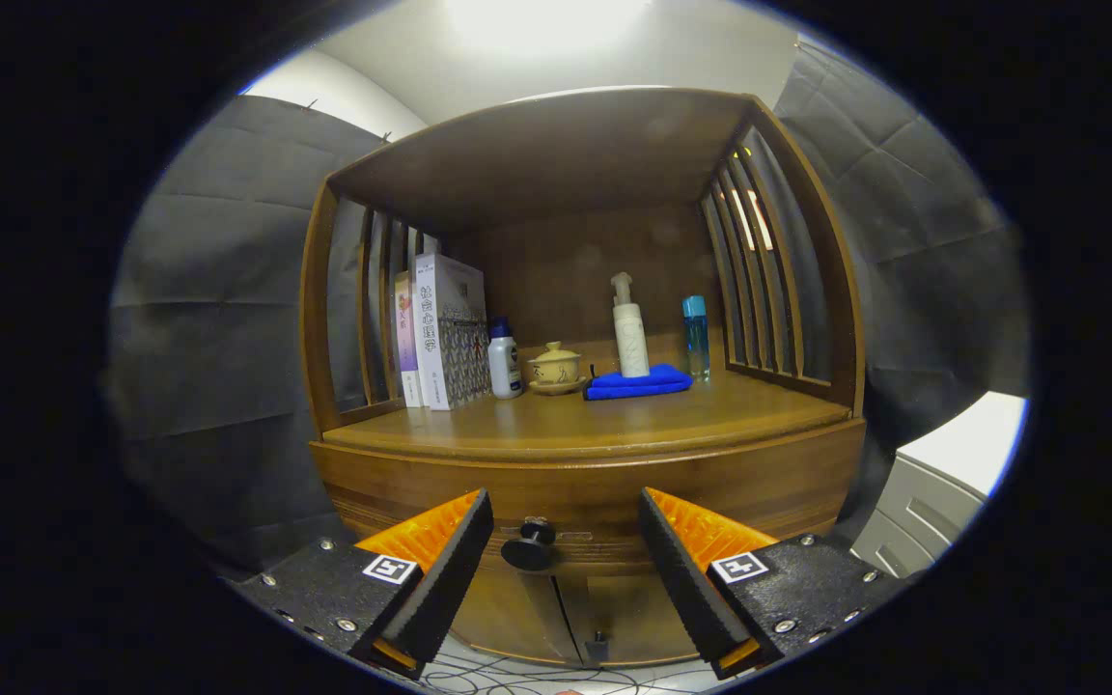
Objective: Pull open the drawer, take out the items inside it, and place them on the countertop above the cabinet.
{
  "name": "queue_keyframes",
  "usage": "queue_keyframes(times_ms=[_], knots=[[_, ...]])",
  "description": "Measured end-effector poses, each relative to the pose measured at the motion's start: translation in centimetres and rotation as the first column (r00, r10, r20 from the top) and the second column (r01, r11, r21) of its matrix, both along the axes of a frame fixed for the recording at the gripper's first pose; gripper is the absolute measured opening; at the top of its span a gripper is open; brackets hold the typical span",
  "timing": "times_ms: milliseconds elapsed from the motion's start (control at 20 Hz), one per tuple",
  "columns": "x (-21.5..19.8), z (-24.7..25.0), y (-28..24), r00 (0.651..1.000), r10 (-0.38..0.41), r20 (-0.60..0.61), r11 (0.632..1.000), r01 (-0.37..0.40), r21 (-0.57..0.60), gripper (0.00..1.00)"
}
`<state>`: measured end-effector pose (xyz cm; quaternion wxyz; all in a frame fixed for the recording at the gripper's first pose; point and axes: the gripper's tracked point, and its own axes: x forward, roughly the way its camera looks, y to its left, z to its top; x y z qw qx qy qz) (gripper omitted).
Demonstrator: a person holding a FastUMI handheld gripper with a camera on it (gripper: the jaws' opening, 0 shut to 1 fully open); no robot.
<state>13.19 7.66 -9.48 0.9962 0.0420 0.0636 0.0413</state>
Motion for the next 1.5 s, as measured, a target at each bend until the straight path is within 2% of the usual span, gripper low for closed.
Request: queue_keyframes(times_ms=[150, 450, 600, 1000, 1500], knots=[[1.5, -2.1, 0.3, 0.999, 0.015, -0.045, 1.000, -0.014, 0.023, 0.94], [3.6, -5.7, 2.1, 0.993, 0.034, -0.114, 0.999, -0.038, -0.025, 0.92], [4.5, -6.8, 2.8, 0.990, 0.035, -0.139, 0.999, -0.038, -0.022, 0.87], [5.4, -7.8, 3.8, 0.988, 0.028, -0.153, 0.999, -0.033, -0.036, 0.50], [5.1, -8.0, 3.8, 0.983, 0.016, -0.182, 0.997, -0.030, -0.072, 0.37]])
